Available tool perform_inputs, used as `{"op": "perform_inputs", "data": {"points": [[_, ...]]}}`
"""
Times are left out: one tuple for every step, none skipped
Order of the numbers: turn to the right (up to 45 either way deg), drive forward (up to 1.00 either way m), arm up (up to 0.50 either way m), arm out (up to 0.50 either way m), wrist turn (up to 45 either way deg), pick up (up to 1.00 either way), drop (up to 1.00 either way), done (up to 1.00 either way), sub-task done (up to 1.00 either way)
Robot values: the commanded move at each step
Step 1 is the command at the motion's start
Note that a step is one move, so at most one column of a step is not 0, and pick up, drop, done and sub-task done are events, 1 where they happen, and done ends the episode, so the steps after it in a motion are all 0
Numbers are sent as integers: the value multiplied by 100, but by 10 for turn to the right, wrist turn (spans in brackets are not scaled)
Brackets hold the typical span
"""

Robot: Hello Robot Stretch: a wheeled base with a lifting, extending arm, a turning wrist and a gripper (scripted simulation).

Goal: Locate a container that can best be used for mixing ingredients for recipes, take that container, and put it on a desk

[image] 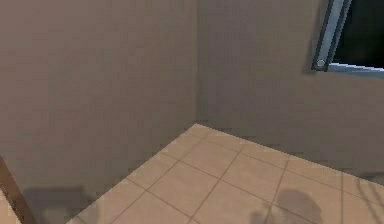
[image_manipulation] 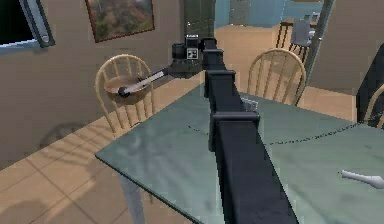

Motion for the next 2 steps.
{"op": "perform_inputs", "data": {"points": [[0,0,0,0,-450,0,0,0,0],[0,0,0,0,-210,0,0,0,0]]}}
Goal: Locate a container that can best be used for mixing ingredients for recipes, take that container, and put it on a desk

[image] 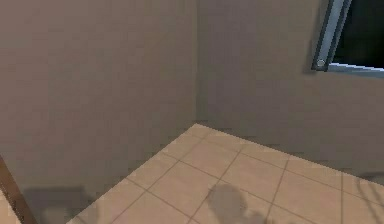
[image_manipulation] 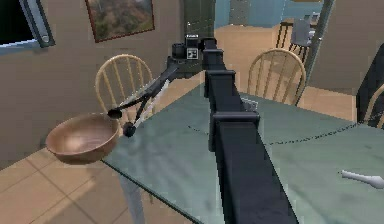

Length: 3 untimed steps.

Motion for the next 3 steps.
{"op": "perform_inputs", "data": {"points": [[0,0,0,-48,0,0,0,0,0],[-450,0,0,0,0,0,0,0,0],[-450,0,0,0,0,0,0,0,0]]}}
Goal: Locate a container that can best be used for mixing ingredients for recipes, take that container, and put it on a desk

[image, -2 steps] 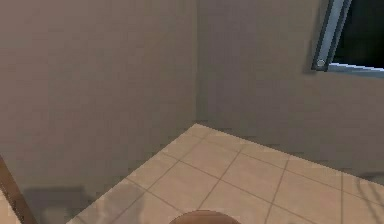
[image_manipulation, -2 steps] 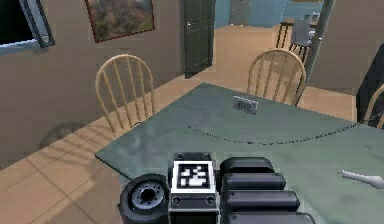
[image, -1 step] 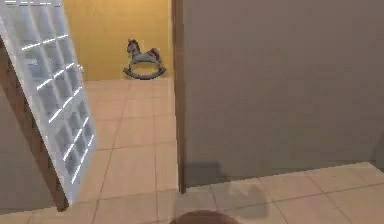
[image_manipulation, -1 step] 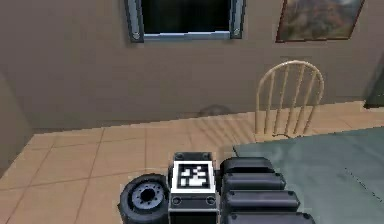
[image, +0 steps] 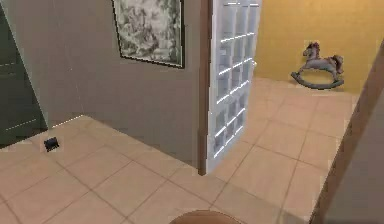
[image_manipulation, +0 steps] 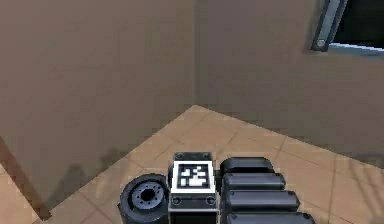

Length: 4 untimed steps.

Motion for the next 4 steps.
{"op": "perform_inputs", "data": {"points": [[-450,0,0,0,0,0,0,0,0],[-60,0,0,0,0,0,0,0,0],[0,100,0,0,0,0,0,0,0],[-90,0,0,0,0,0,0,0,0]]}}
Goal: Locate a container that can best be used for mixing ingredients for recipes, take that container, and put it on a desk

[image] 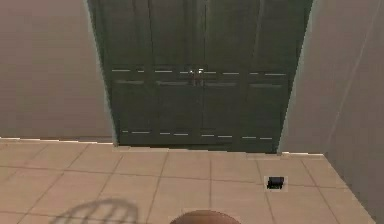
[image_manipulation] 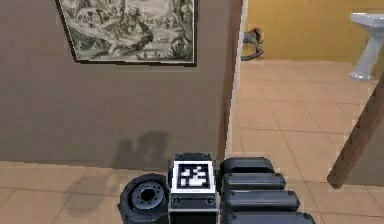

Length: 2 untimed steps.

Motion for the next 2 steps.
{"op": "perform_inputs", "data": {"points": [[0,25,0,0,0,0,0,0,0],[-330,0,0,0,0,0,0,0,0]]}}
